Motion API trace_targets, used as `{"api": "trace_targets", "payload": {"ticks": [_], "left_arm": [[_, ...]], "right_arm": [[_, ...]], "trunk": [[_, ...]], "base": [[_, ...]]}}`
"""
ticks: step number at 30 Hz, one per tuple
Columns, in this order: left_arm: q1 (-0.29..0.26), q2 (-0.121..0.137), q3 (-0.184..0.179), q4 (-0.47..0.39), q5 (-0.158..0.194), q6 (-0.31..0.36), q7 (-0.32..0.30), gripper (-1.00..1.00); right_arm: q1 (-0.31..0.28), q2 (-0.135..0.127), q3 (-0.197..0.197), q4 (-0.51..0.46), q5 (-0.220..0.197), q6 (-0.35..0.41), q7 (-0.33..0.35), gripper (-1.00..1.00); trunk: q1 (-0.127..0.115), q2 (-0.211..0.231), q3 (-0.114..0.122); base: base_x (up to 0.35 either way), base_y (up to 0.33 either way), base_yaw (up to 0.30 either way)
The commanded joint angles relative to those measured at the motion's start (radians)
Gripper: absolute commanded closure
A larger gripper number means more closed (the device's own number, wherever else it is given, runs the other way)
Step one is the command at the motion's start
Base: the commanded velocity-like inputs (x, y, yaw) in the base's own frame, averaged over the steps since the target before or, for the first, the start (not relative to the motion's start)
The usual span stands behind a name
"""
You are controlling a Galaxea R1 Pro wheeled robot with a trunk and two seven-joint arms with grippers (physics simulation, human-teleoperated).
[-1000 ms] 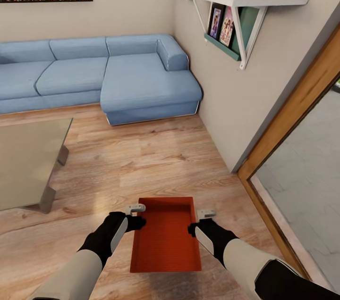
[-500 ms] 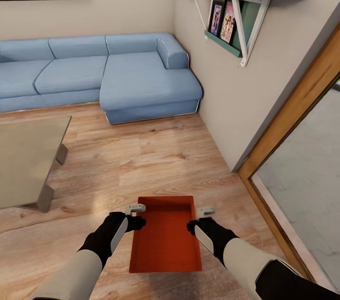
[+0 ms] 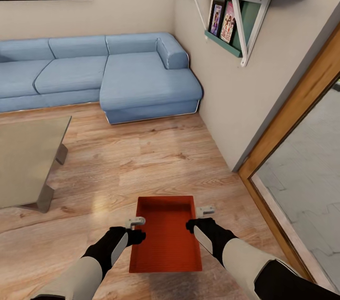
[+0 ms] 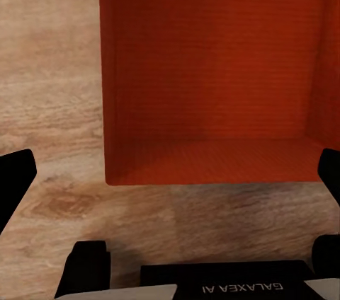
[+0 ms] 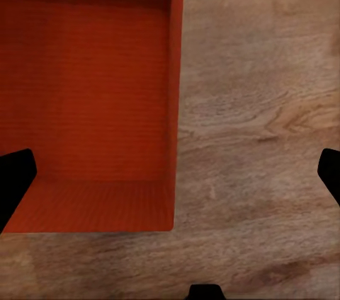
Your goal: Move the two storage containers from the living room to the garage. In the garage, place one container on the floor and stack the other container on top of it (either order is fine).
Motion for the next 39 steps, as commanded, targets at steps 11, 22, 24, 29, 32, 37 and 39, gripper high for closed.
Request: {"api": "trace_targets", "payload": {"ticks": [11,22,24,29,32,37,39], "left_arm": [[0.000,0.000,0.002,-0.007,0.007,0.003,0.006,-1.00],[0.000,0.000,0.003,-0.009,0.005,0.010,0.005,-1.00],[0.000,0.000,0.003,-0.009,0.005,0.013,0.005,-1.00],[0.000,0.000,0.003,-0.010,0.006,0.027,0.005,-1.00],[0.000,0.000,0.003,-0.010,0.005,0.028,0.005,-1.00],[0.000,0.000,0.002,-0.010,0.005,0.029,0.005,-1.00],[0.000,0.000,0.002,-0.010,0.005,0.029,0.005,-1.00]], "right_arm": [[-0.001,0.003,0.011,0.074,-0.007,0.005,-0.006,-1.00],[0.001,0.017,0.009,0.087,-0.007,-0.020,0.007,-1.00],[0.003,0.017,0.010,0.088,-0.004,-0.033,0.007,-1.00],[0.004,0.017,0.010,0.127,0.001,-0.059,0.023,-1.00],[0.004,0.017,0.010,0.135,0.000,-0.061,0.049,-1.00],[0.004,0.017,0.010,0.138,0.001,-0.071,0.060,-1.00],[0.004,0.017,0.010,0.138,0.001,-0.080,0.061,-1.00]], "trunk": [[0.000,0.000,-0.001],[0.000,0.000,-0.001],[0.004,-0.007,-0.004],[0.011,-0.021,-0.010],[0.011,-0.021,-0.010],[0.011,-0.021,-0.010],[0.011,-0.021,-0.010]], "base": [[0.000,0.000,0.000],[0.000,0.000,0.000],[0.000,0.000,0.000],[0.000,0.000,0.000],[0.000,0.000,0.000],[0.000,0.000,0.000],[0.000,0.000,0.000]]}}
